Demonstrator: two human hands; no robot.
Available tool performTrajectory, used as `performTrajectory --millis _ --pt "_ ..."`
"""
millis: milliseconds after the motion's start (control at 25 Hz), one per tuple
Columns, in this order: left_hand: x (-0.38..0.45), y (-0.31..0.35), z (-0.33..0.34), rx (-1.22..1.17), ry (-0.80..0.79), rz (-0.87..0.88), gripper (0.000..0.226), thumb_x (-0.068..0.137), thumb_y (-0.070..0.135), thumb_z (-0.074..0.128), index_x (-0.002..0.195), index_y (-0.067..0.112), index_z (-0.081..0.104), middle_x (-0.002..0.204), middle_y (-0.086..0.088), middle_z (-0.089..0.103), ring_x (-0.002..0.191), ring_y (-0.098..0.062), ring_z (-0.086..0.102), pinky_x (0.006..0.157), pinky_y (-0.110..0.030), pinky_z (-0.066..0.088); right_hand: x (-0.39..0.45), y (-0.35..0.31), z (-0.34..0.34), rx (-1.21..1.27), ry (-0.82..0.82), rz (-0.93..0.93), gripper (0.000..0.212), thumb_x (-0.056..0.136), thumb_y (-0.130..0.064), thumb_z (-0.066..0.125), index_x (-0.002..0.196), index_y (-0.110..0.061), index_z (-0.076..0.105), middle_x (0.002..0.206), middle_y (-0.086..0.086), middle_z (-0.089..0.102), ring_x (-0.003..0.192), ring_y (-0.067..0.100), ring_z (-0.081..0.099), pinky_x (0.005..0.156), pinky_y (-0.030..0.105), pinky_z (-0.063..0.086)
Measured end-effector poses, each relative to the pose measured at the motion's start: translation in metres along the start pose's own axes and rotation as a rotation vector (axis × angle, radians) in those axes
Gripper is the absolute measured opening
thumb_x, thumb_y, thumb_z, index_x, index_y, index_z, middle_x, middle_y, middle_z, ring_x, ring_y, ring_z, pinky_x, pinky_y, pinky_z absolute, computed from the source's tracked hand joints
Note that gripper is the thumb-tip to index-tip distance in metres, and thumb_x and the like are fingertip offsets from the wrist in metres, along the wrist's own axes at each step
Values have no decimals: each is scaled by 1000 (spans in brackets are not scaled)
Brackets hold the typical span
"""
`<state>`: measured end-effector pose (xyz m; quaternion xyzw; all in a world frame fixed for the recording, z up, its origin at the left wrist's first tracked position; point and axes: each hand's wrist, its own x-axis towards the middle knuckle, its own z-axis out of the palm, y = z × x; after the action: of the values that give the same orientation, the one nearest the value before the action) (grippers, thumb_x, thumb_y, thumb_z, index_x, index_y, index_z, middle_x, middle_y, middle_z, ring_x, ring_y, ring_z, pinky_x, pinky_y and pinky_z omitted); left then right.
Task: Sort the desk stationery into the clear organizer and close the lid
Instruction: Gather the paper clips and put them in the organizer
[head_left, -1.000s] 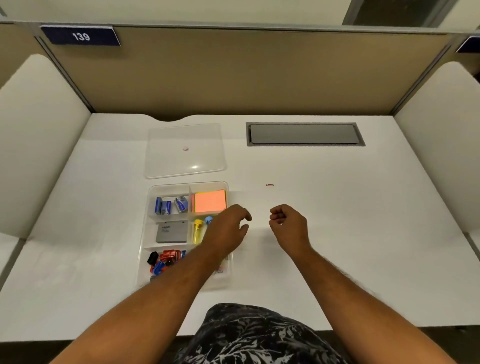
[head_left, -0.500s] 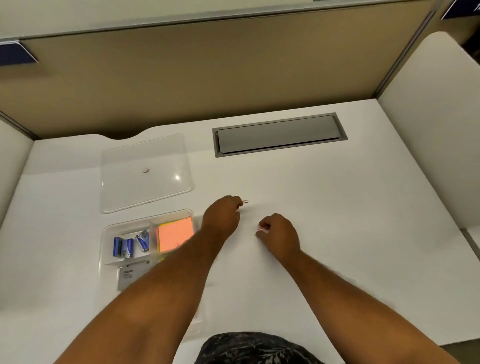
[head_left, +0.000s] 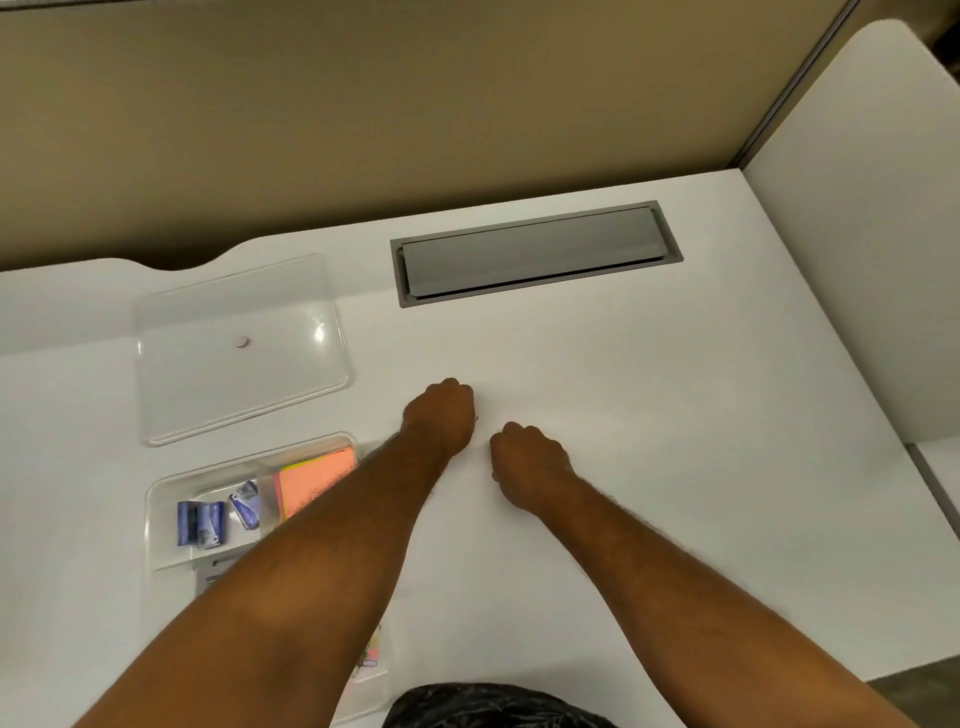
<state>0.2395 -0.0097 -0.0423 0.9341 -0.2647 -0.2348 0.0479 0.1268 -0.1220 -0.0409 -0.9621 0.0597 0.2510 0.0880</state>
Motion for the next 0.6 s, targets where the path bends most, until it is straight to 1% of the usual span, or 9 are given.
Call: performTrajectory --millis 80,120,200,280,320,400,480,520,600 --pt "-7 -1 -1 14 -2 52 21 99 27 53 113 15 65 115 -5 63 108 -26 62 83 -36 49 -5 0 0 29 26 -29 13 99 -19 56 110 -12 59 113 7 57 102 31 60 73 38 44" --pt "-12 -3 2 -14 7 62 19 98 25 53 109 17 65 113 -3 65 107 -25 62 80 -34 48 -6 2 -1 101 21 -22 13 100 -22 55 108 -13 59 112 7 60 101 30 61 75 39 48" --pt "-29 -9 9 -122 56 41 16 95 20 52 103 22 65 105 2 66 102 -22 62 74 -31 43 -11 3 -6 361 9 28 10 97 -23 60 100 -15 64 105 3 69 95 24 66 83 42 56" --pt "-49 -16 12 -255 121 6 17 95 22 53 105 27 65 103 5 66 98 -18 62 74 -30 44 -18 0 -9 659 51 98 2 90 -14 67 90 -15 69 87 -1 73 80 22 71 80 46 60" --pt "-59 -21 12 -303 151 -2 17 95 23 55 106 28 66 102 6 66 97 -17 61 76 -32 47 -24 -4 -11 784 75 131 7 87 -7 67 87 -14 70 80 1 73 74 25 72 76 47 62" --pt "-81 -31 8 -375 216 5 16 94 23 58 103 30 69 97 8 64 92 -15 61 79 -34 50 -39 -17 -14 991 118 169 15 85 0 63 87 -12 72 76 9 75 72 33 74 74 52 63" --pt "-107 -42 4 -445 281 14 13 91 23 60 96 31 68 91 10 62 87 -12 59 78 -34 50 -54 -32 -13 1096 135 171 15 83 -2 66 86 -14 74 77 10 76 70 31 75 78 53 63" --pt "-122 -48 2 -473 312 16 11 90 23 62 93 32 68 88 11 62 85 -10 58 77 -33 49 -62 -41 -13 1111 127 149 13 83 -3 69 85 -15 76 77 7 76 68 26 73 78 51 62" --pt "-155 -61 3 -507 348 21 7 90 25 65 90 31 69 88 13 62 81 -5 55 75 -27 46 -77 -64 -12 1087 103 71 12 85 -6 74 83 -18 77 82 -1 76 69 15 69 73 43 61"
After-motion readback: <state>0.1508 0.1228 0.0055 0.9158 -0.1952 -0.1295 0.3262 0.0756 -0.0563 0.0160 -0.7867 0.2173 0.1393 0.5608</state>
